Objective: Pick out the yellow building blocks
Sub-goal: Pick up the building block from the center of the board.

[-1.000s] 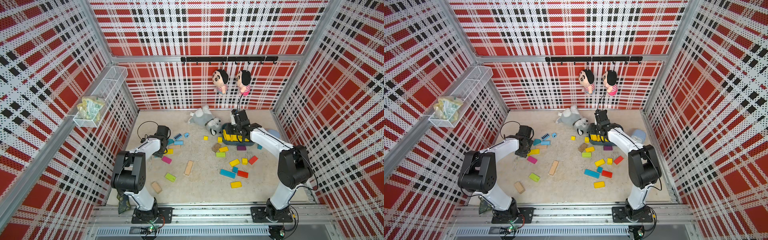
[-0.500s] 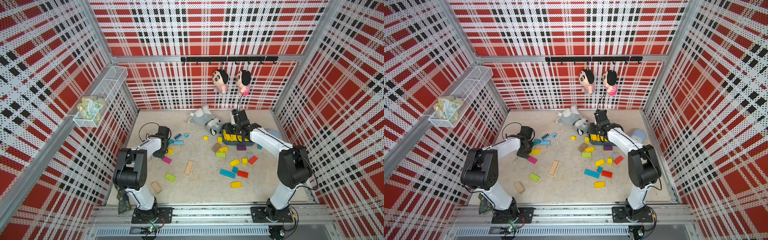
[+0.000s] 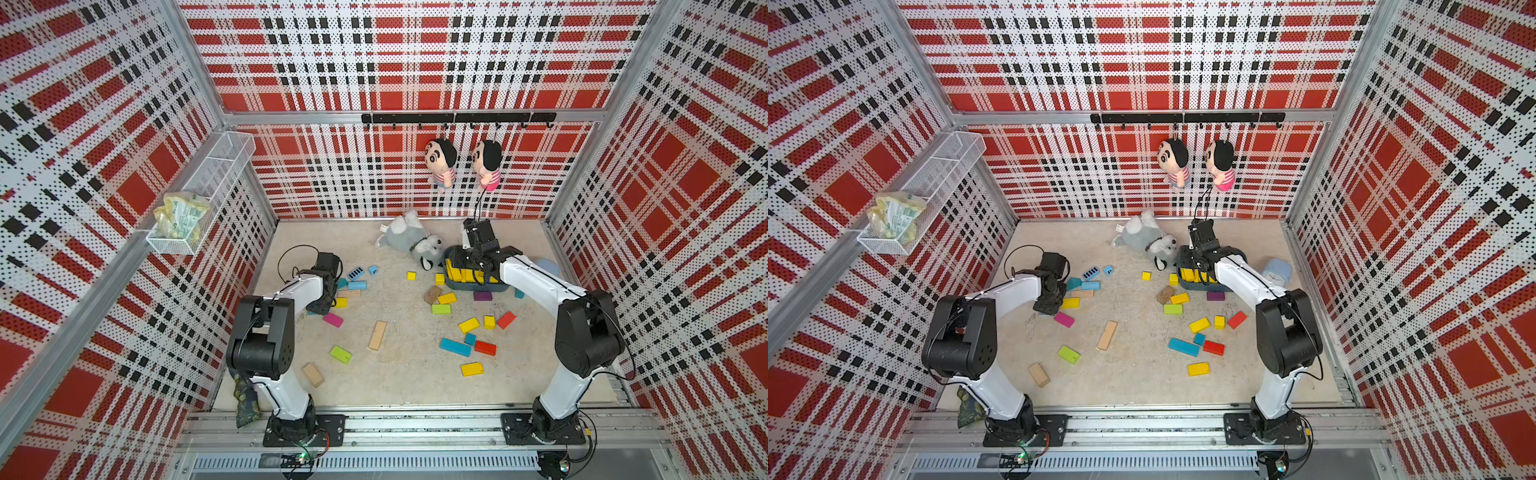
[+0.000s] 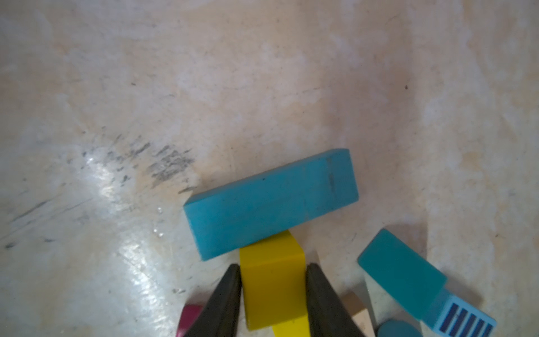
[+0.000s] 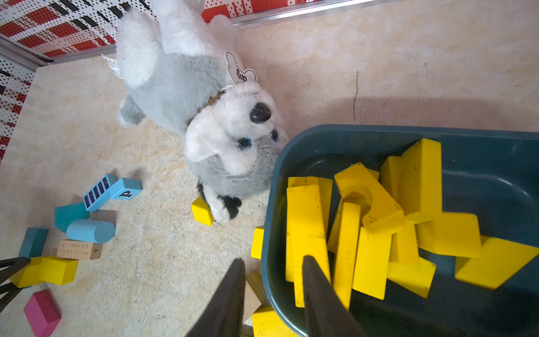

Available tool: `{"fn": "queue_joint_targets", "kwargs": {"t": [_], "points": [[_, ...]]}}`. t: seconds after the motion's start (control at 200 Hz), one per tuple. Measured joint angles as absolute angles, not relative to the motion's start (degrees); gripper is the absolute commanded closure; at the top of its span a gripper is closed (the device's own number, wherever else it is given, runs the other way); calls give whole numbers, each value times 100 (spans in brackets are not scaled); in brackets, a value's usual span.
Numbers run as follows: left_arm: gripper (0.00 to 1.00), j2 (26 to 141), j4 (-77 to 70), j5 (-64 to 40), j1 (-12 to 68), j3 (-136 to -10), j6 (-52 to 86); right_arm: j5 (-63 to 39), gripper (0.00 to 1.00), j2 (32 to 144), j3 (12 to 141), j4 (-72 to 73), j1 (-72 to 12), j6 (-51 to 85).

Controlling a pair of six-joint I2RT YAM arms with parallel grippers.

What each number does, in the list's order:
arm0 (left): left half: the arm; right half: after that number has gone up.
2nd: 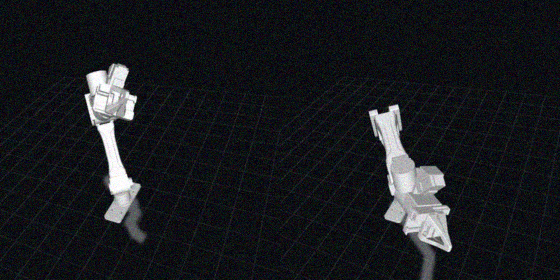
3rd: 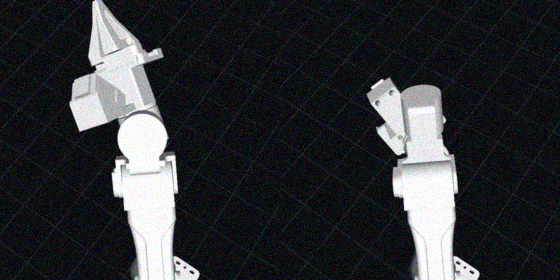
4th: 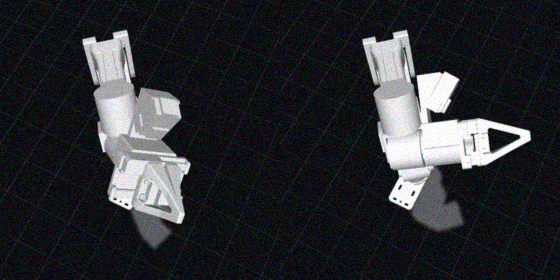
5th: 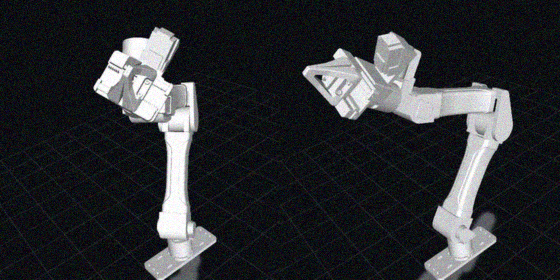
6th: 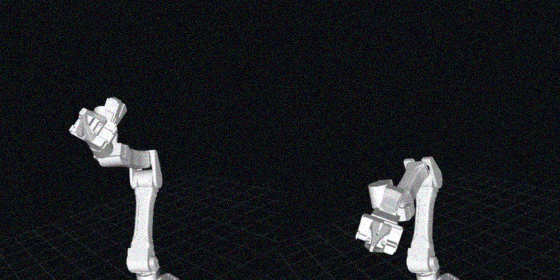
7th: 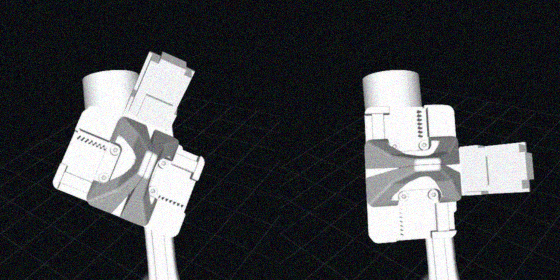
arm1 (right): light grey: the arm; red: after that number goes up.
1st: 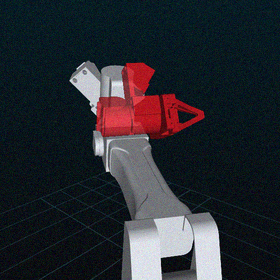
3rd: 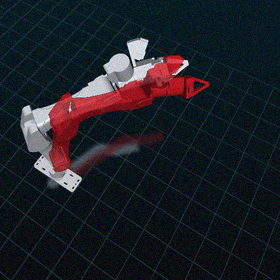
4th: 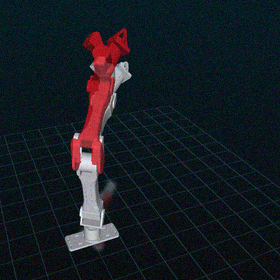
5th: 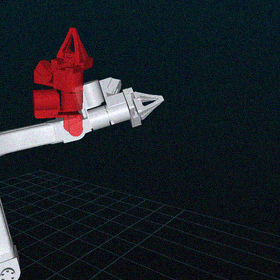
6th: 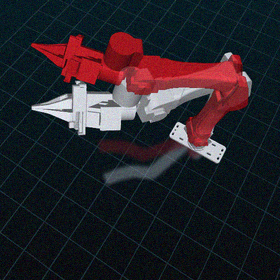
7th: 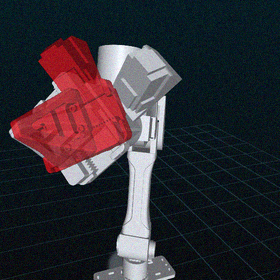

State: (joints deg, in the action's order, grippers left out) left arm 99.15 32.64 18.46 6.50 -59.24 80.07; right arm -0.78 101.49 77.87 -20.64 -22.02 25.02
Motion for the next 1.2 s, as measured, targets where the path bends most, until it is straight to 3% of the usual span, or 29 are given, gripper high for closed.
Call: {"fn": "queue_joint_targets", "kwargs": {"t": [0.185, 0.746, 0.947, 1.197], "points": [[81, 9795, 3273, 2182, 764, -5929, 7749, -43, 64, 10149, 7791, -2064, -2202, 2499], [88, 9389, 3363, 2985, 1557, -6294, 6449, 51, 64, 10149, 7795, -2069, -2202, 2497], [87, 9367, 3129, 2661, 2206, -6357, 5275, 102, 64, 10147, 7765, -2069, -2202, 2497], [87, 9408, 2722, 1461, 2491, -6001, 4049, 139, 64, 10145, 7719, -2104, -2202, 2497]]}}
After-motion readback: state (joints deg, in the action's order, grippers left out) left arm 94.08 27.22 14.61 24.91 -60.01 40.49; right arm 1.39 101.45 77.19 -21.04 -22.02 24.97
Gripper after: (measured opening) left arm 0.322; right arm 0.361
